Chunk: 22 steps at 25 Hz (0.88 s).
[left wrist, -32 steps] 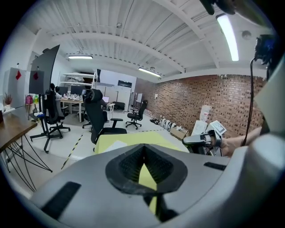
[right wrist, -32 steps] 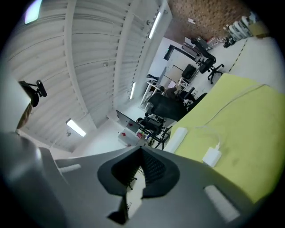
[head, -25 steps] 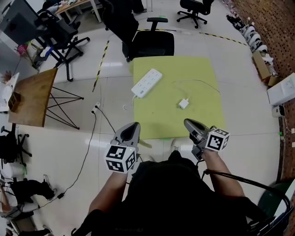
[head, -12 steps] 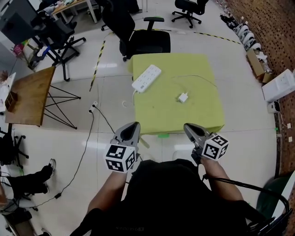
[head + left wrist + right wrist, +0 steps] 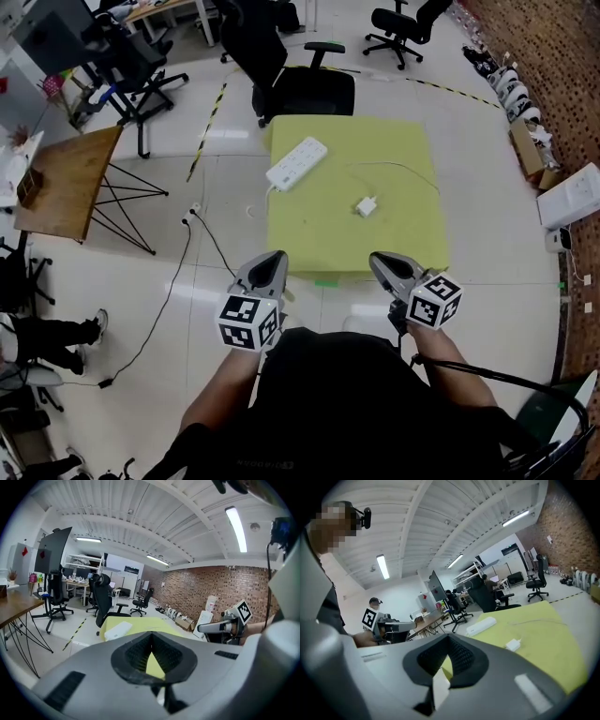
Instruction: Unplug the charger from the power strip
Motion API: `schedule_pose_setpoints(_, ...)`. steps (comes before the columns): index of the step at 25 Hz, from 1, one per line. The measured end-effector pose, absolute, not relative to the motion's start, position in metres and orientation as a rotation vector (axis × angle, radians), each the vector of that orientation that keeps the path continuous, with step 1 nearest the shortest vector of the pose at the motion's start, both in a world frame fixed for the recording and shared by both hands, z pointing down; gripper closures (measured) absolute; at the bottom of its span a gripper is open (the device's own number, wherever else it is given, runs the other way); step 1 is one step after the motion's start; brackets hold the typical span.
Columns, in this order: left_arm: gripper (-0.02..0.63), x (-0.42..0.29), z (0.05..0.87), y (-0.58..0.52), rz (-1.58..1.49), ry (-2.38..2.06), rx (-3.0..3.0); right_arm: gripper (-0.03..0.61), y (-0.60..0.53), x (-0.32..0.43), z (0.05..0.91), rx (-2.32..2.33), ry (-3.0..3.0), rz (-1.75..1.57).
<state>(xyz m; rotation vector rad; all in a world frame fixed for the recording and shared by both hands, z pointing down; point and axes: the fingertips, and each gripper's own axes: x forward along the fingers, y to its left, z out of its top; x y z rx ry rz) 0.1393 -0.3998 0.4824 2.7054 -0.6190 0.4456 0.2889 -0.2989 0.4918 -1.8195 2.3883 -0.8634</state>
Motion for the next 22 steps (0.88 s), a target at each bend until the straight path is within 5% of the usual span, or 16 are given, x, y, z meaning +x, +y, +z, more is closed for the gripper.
schedule_pose_setpoints(22,0.607,0.18,0.477,-0.386,0.482,-0.604,2.75,0.578,-0.28,0.324,0.502,-1.805,2.378,-0.883)
